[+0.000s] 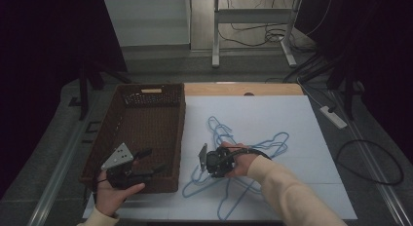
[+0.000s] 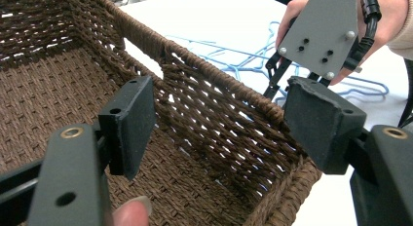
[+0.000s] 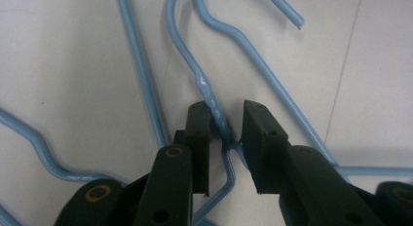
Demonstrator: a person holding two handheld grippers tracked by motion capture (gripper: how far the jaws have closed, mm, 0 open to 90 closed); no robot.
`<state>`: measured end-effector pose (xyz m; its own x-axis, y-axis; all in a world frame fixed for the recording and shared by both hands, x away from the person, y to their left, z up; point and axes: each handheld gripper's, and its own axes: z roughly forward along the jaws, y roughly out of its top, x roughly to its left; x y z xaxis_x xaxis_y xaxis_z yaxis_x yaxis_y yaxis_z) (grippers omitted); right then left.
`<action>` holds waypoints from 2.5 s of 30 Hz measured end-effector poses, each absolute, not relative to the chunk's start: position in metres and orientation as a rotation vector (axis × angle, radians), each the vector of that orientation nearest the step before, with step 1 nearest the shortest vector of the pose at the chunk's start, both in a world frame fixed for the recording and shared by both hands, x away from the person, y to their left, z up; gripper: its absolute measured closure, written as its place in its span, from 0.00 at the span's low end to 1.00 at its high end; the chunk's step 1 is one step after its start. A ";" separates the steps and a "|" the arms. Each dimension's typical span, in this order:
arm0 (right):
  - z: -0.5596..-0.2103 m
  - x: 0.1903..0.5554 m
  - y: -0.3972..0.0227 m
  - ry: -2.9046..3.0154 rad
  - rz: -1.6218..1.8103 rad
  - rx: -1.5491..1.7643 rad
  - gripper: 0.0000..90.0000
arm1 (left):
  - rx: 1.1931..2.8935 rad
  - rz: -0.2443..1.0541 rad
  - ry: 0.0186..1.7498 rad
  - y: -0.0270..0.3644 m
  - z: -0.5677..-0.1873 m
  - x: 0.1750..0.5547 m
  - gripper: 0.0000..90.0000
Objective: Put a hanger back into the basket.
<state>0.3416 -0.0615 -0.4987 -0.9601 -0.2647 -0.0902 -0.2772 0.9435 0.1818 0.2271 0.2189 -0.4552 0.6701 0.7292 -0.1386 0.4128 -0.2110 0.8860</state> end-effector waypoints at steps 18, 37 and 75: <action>-0.471 0.344 -0.078 2.974 0.434 -0.204 0.96 | 1.835 0.388 0.910 0.219 -0.455 0.227 0.32; -0.427 0.349 -0.150 2.754 0.798 0.423 0.96 | 1.842 0.380 0.900 0.214 -0.454 0.227 0.32; -0.406 0.337 -0.192 2.427 1.256 0.711 0.96 | 1.895 0.292 0.844 0.172 -0.441 0.232 0.33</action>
